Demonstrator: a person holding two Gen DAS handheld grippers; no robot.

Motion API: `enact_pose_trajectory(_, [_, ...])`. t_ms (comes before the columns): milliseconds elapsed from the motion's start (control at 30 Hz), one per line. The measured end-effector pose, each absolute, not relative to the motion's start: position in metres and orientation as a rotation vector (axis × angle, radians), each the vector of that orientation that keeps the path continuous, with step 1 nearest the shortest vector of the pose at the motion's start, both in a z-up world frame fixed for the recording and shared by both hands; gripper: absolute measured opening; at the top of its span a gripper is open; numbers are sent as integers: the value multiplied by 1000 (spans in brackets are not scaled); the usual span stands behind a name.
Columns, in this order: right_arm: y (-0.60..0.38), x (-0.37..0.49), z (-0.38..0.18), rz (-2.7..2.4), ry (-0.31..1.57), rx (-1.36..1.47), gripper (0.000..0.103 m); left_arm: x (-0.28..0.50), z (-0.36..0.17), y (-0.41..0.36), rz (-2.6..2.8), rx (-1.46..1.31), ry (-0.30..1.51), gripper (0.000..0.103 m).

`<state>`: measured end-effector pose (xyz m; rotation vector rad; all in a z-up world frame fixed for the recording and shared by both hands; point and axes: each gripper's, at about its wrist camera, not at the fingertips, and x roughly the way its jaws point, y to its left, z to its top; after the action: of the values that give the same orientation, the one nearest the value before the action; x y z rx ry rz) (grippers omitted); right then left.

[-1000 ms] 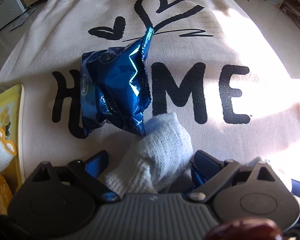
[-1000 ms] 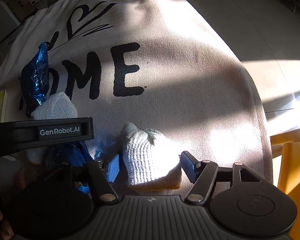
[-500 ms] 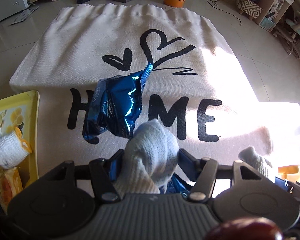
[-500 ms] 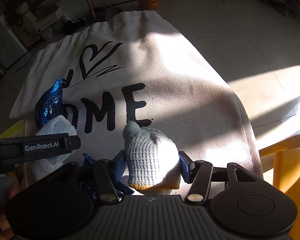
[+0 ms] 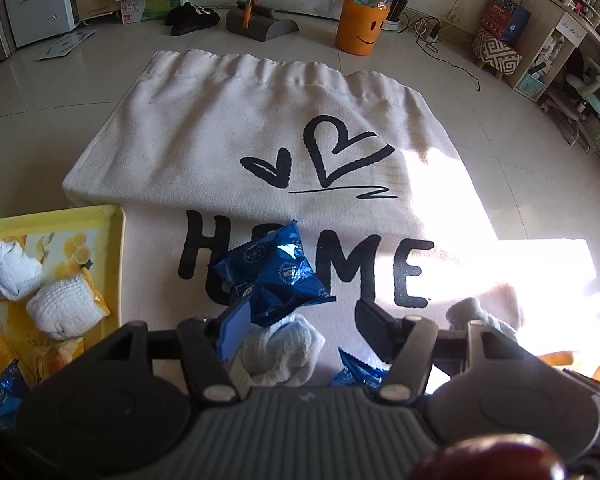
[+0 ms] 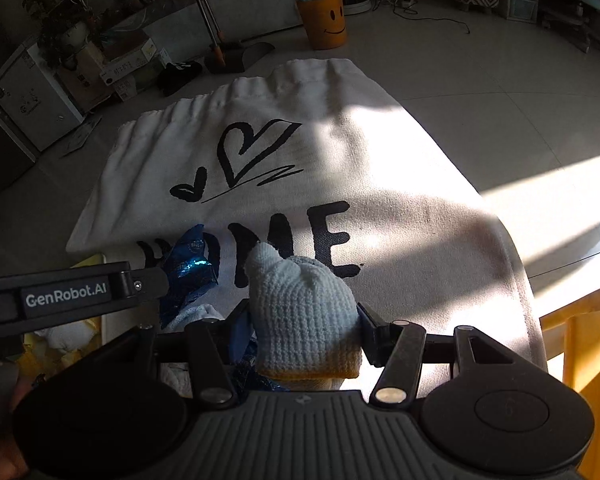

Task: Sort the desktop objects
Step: 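Lift the glove off the cloth with the left gripper while the right lifts its glove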

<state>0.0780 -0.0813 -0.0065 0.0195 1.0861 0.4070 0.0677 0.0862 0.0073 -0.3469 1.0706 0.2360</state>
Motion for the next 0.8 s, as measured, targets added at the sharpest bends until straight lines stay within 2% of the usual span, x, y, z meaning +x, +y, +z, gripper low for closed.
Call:
enact_pose_trajectory(67, [-81,79,-12,404,1101,20,55,68,-1,94,269,-359,1074,83])
enact_pose_trajectory(200, [-81,84,-24,406,1133,13,55,75,-27,95,253,-341,1157,90])
enact_pose_trajectory(267, [-82,87,-32,396,1149,-7,55,75,-41,93,264,-346,1187,102])
enact_pose_trajectory(633, [-97,102,-65,337,1225,16,55,80,-100,87,319,-304,1306,102])
enact_pose_trajectory(800, [-95,106,-74,333,1248,6,55,82,-107,78,325,-237,1289,94])
